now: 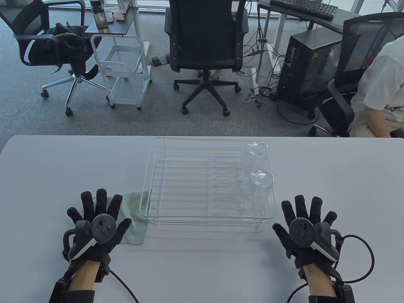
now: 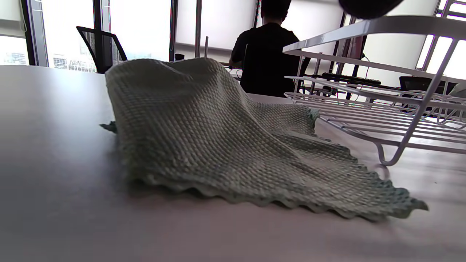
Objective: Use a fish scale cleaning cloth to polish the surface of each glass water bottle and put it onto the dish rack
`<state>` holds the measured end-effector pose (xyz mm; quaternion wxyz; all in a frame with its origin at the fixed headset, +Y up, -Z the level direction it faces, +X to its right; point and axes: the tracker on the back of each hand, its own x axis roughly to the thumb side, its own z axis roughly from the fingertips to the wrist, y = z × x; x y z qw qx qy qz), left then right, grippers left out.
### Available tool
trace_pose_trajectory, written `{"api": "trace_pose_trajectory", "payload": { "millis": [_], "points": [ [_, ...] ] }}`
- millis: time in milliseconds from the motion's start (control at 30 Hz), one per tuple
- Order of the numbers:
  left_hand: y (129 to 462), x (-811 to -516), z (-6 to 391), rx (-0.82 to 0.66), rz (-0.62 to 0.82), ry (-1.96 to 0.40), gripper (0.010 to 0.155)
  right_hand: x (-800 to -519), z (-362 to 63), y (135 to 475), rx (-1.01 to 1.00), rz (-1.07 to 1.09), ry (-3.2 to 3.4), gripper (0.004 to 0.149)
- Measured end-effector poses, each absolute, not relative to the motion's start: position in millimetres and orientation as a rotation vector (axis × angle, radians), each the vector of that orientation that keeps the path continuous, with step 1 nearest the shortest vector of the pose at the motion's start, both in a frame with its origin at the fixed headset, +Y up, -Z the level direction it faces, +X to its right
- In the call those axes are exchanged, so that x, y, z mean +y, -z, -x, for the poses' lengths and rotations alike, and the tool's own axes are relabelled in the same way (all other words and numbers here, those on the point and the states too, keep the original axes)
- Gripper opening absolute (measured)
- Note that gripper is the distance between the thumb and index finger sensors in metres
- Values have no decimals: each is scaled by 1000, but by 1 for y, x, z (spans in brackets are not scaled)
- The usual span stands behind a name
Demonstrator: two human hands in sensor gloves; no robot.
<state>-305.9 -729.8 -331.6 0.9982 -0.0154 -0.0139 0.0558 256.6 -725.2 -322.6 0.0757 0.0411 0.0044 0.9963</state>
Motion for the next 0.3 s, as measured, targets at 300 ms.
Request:
{"api": "trace_pose_trajectory", "payload": {
  "millis": [300],
  "points": [
    [332, -734, 305, -22, 45, -117, 79, -728, -260, 325, 85, -14, -3113, 81]
  ]
}}
